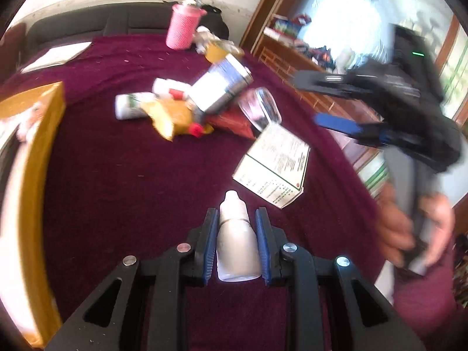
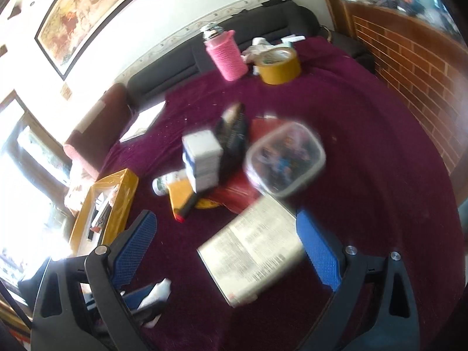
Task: Organize objects
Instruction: 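Grasp the small white dropper bottle with the left gripper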
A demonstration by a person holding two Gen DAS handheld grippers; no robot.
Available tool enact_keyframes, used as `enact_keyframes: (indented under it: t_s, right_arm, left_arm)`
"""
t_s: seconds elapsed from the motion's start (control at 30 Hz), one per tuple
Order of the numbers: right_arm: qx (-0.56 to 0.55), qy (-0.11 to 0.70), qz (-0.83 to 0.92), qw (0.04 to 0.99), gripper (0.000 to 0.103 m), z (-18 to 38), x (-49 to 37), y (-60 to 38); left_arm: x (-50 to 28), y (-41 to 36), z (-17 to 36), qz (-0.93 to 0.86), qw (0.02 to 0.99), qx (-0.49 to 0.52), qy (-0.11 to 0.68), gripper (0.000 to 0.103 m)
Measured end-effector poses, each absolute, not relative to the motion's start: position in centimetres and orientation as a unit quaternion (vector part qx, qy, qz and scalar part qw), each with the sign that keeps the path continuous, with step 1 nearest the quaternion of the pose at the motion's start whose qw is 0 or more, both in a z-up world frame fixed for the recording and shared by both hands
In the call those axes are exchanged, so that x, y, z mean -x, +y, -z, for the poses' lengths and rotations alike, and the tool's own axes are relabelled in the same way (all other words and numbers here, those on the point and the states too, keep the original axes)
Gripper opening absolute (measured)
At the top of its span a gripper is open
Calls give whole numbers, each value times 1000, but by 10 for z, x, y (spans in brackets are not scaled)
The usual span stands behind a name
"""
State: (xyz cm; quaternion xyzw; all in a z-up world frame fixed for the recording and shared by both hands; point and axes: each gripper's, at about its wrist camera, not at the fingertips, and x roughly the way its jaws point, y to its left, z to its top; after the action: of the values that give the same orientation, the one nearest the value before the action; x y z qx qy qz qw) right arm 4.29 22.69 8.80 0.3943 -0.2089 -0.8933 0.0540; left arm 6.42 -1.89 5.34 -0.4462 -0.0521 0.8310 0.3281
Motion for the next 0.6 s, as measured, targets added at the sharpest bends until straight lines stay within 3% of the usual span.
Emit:
enact_keyframes:
  t_s: [0.23,0.27,0.3,0.33,0.6]
  right_arm:
    - [-421,-113,900,8,95,-74,30,174]
    - [-422,-108,900,4,85,-71,37,170]
    - [-422,-106,900,2,56,-68,42,168]
    - [-425,-105,899,-2,42,-66,46,168]
    - [-408,-127,904,6,38,-82,26,164]
  left_arm:
    - [-59,-77,-64,-836,312,441,-99,22]
    - [-58,-84,-65,-838,307,439,-105,22]
    - [-56,-89,-66,-840,303,438,-109,22]
    - [-55,-97,-67,-842,298,435,-113,22]
    - [-58,-152,-78,-858,271,408,-152,22]
